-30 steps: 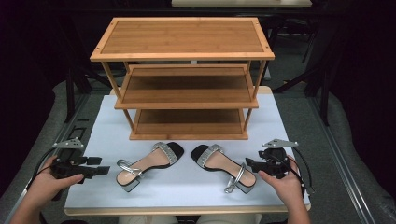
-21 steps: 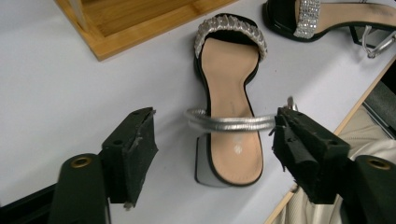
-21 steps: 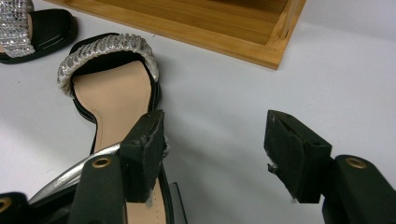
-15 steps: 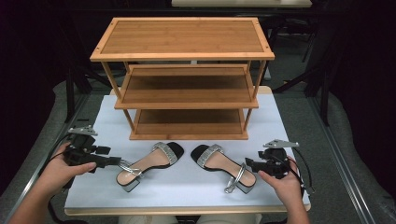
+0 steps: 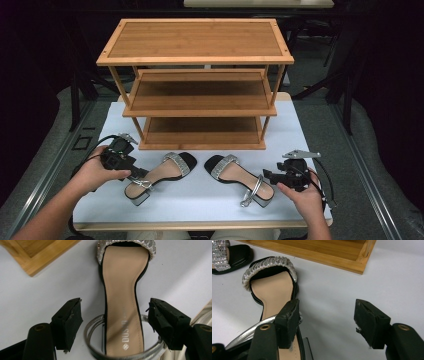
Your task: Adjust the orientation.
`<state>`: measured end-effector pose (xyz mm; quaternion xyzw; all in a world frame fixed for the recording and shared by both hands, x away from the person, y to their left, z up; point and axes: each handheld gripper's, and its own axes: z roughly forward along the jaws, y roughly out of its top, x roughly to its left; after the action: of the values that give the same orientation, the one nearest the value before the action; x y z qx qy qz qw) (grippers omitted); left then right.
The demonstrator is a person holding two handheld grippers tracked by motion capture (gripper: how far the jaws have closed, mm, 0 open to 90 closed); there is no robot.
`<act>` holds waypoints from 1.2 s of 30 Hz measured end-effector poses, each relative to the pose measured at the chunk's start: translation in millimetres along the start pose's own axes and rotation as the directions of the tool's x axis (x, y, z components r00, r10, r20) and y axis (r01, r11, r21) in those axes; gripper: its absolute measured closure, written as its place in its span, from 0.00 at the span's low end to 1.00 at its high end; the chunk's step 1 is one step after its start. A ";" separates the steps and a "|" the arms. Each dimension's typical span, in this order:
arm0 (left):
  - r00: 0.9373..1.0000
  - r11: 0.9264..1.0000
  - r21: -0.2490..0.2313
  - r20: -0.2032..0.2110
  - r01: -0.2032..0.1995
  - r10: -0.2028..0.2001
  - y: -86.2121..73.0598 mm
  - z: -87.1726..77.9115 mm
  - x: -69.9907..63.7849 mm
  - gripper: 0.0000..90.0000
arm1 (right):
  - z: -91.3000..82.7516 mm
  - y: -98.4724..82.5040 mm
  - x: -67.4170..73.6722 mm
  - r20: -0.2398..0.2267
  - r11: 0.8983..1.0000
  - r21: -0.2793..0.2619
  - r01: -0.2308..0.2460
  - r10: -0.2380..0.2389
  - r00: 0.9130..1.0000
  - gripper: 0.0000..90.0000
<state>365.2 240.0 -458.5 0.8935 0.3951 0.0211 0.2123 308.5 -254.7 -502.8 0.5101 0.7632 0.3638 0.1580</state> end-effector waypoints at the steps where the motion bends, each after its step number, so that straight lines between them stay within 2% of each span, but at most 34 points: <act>1: 1.000 1.000 0.000 0.000 0.000 0.000 0.0 0.0 0.0 0.30 | 0.0 0.0 0.0 0.002 1.000 0.001 0.001 -0.001 1.000 0.41; 8: 1.000 0.998 0.070 0.002 0.006 -0.007 15.3 17.8 -3.6 0.30 | -2.2 -0.4 -2.1 0.000 1.000 -0.007 -0.012 0.012 1.000 0.41; 9: 1.000 0.995 0.096 -0.003 0.000 0.000 19.0 21.8 -5.3 0.30 | -1.6 -0.7 -2.3 0.002 1.000 -0.003 -0.009 0.009 1.000 0.41; 10: 1.000 0.995 0.096 -0.003 0.000 0.000 19.0 21.8 -5.3 0.30 | -1.6 -0.7 -2.3 0.002 1.000 -0.003 -0.009 0.009 1.000 0.41; 12: 1.000 0.991 0.132 -0.005 -0.009 0.010 23.6 27.9 -6.4 0.30 | 0.1 -0.9 -1.8 -0.001 1.000 0.001 -0.009 0.009 1.000 0.41; 15: 1.000 0.989 0.149 -0.008 -0.007 0.008 25.7 32.7 -6.8 0.30 | 0.9 -0.9 -1.3 -0.004 1.000 0.002 -0.005 0.005 1.000 0.41; 17: 1.000 0.985 0.173 -0.007 -0.023 0.025 27.5 37.4 -6.1 0.30 | 1.2 -1.0 -1.1 -0.001 1.000 0.004 -0.005 0.005 1.000 0.41; 18: 1.000 0.980 0.197 -0.006 -0.029 0.031 28.8 42.0 -6.4 0.30 | 1.2 -1.2 -1.2 0.001 1.000 0.006 -0.008 0.008 1.000 0.41; 19: 1.000 0.980 0.197 -0.006 -0.029 0.031 28.8 42.0 -6.4 0.30 | 1.2 -1.2 -1.2 0.001 1.000 0.006 -0.008 0.008 1.000 0.41; 21: 0.999 0.973 0.227 0.001 -0.044 0.045 30.1 48.6 -7.6 0.30 | 1.3 -1.3 -1.6 -0.002 1.000 0.006 -0.010 0.010 1.000 0.41; 26: 0.999 0.969 0.247 0.007 -0.033 0.033 31.2 55.3 -10.7 0.30 | 2.4 -1.5 -1.2 -0.008 1.000 0.008 -0.009 0.009 1.000 0.41; 27: 0.999 0.966 0.256 0.009 -0.039 0.038 32.0 57.5 -11.2 0.30 | 3.5 -1.7 -0.5 0.000 1.000 0.006 -0.005 0.005 1.000 0.41; 31: 0.999 0.963 0.266 0.018 -0.045 0.042 32.8 61.3 -11.4 0.31 | 4.0 -1.8 -0.3 0.001 1.000 0.008 -0.005 0.005 1.000 0.41; 33: 0.999 0.955 0.293 0.015 -0.042 0.040 33.3 65.0 -10.7 0.33 | 4.2 -2.0 -0.7 0.002 1.000 0.008 -0.004 0.004 1.000 0.41; 34: 0.999 0.955 0.293 0.015 -0.042 0.040 33.3 65.0 -10.7 0.33 | 4.2 -2.0 -0.7 0.002 1.000 0.008 -0.004 0.004 1.000 0.41; 36: 0.999 0.950 0.309 0.015 -0.043 0.040 33.5 67.7 -9.9 0.34 | 4.4 -2.1 -0.8 0.001 1.000 0.008 -0.003 0.003 1.000 0.41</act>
<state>395.7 188.3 -505.5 0.9239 0.3739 -0.0406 0.0711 310.2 -254.1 -507.4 0.5120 0.7638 0.3607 0.1560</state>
